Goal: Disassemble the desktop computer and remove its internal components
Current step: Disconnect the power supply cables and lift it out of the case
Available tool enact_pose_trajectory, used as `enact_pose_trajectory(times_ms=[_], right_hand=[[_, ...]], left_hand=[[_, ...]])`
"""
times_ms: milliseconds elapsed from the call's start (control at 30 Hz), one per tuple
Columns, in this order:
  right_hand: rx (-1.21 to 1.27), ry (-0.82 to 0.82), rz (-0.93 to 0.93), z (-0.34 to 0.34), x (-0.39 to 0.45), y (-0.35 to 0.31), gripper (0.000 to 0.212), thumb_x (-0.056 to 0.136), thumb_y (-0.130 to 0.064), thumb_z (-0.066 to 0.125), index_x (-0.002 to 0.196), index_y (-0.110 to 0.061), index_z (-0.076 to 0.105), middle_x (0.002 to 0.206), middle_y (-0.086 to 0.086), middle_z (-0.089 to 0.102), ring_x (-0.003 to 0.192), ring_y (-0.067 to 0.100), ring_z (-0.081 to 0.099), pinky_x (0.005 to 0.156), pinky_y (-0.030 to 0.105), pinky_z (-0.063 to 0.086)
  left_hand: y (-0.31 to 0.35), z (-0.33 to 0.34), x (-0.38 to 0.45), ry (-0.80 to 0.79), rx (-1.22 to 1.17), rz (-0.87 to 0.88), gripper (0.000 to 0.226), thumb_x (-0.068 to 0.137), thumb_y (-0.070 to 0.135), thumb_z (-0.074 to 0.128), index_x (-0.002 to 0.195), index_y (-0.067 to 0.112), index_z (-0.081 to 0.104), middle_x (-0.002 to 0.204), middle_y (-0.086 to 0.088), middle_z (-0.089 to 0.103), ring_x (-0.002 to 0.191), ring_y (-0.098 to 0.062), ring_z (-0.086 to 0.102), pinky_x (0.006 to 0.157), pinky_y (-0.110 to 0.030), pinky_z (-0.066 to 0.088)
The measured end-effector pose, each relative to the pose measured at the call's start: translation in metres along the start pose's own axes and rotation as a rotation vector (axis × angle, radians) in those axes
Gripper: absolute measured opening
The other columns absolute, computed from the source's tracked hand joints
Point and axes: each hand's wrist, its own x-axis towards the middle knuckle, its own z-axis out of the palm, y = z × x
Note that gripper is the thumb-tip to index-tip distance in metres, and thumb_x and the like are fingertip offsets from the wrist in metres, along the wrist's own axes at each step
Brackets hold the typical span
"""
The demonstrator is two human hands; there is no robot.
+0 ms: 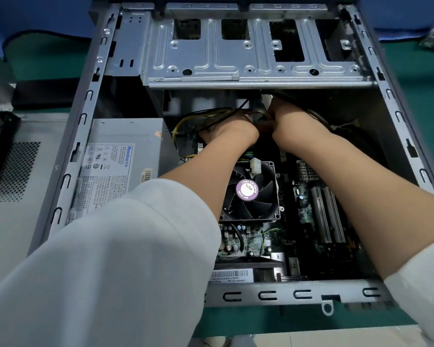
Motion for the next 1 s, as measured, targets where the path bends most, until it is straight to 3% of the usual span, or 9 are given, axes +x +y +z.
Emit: enact_pose_trajectory(times_ms=[67,133,367,500,633,733,833,900,1000], right_hand=[[0.025,0.028,0.047,-0.001,0.003,-0.002,0.026,0.091,-0.014,0.052,0.116,-0.011,0.052,0.119,0.019,0.056,0.110,0.035,0.054,0.088,0.038,0.043],[0.037,0.022,0.093,-0.002,0.008,-0.007,0.032,0.090,-0.014,0.052,0.122,-0.010,0.053,0.123,0.018,0.056,0.114,0.036,0.053,0.093,0.039,0.045],[0.101,-0.120,0.051,-0.010,0.000,-0.023,0.042,0.093,-0.015,0.049,0.134,-0.004,0.042,0.132,0.019,0.052,0.119,0.031,0.050,0.087,0.027,0.039],[0.044,-0.257,-0.019,-0.025,-0.024,-0.029,0.028,0.093,-0.007,0.041,0.118,0.002,0.052,0.121,0.022,0.057,0.103,0.029,0.055,0.072,0.025,0.036],[0.078,-0.314,-0.101,-0.052,-0.055,-0.037,0.031,0.095,-0.013,0.046,0.122,-0.003,0.057,0.114,0.015,0.063,0.092,0.025,0.057,0.073,0.027,0.045],[0.190,-0.253,-0.159,-0.053,-0.098,-0.048,0.028,0.096,-0.023,0.050,0.118,-0.010,0.060,0.107,0.008,0.062,0.087,0.018,0.051,0.067,0.023,0.036],[0.287,-0.206,-0.143,-0.034,-0.143,-0.057,0.027,0.097,-0.029,0.047,0.115,-0.013,0.059,0.102,0.006,0.063,0.090,0.021,0.055,0.073,0.027,0.041],[0.274,-0.212,-0.111,-0.023,-0.162,-0.061,0.025,0.100,-0.031,0.041,0.106,-0.013,0.058,0.086,0.003,0.060,0.081,0.025,0.055,0.060,0.031,0.040],[0.152,-0.008,-0.098,-0.019,-0.175,-0.061,0.023,0.099,-0.027,0.038,0.097,-0.015,0.058,0.074,0.002,0.056,0.070,0.026,0.053,0.049,0.028,0.030]], left_hand=[[-0.001,0.002,0.002,0.007,-0.008,-0.017,0.042,0.095,0.028,0.043,0.135,0.019,0.048,0.140,-0.007,0.047,0.128,-0.028,0.045,0.104,-0.038,0.038],[-0.003,0.002,-0.001,0.021,-0.039,-0.064,0.039,0.095,0.024,0.046,0.132,0.012,0.050,0.136,-0.010,0.050,0.125,-0.030,0.048,0.099,-0.037,0.040],[0.001,-0.007,-0.015,-0.046,0.005,0.020,0.037,0.096,0.018,0.045,0.131,0.010,0.051,0.138,-0.012,0.049,0.128,-0.028,0.045,0.109,-0.038,0.034],[0.005,-0.020,-0.048,-0.087,0.102,0.169,0.031,0.095,0.007,0.044,0.123,0.000,0.054,0.127,-0.018,0.056,0.115,-0.030,0.054,0.090,-0.028,0.040],[-0.006,-0.046,-0.101,-0.096,0.148,0.298,0.030,0.099,0.019,0.041,0.120,0.005,0.057,0.122,-0.017,0.059,0.110,-0.031,0.054,0.075,-0.027,0.036],[-0.035,-0.058,-0.148,0.015,0.134,0.402,0.031,0.099,0.025,0.043,0.124,0.017,0.059,0.124,-0.008,0.060,0.114,-0.025,0.052,0.089,-0.028,0.037],[-0.070,-0.054,-0.192,0.208,0.097,0.513,0.033,0.098,0.022,0.046,0.129,0.017,0.056,0.133,-0.003,0.054,0.124,-0.018,0.045,0.103,-0.026,0.030],[-0.090,-0.046,-0.216,0.277,0.133,0.545,0.037,0.098,0.024,0.045,0.133,0.016,0.053,0.141,-0.002,0.046,0.134,-0.018,0.035,0.111,-0.026,0.021],[-0.119,-0.038,-0.245,0.291,0.153,0.529,0.044,0.100,0.034,0.034,0.135,0.014,0.051,0.152,-0.003,0.032,0.144,-0.021,0.017,0.119,-0.040,0.012]])
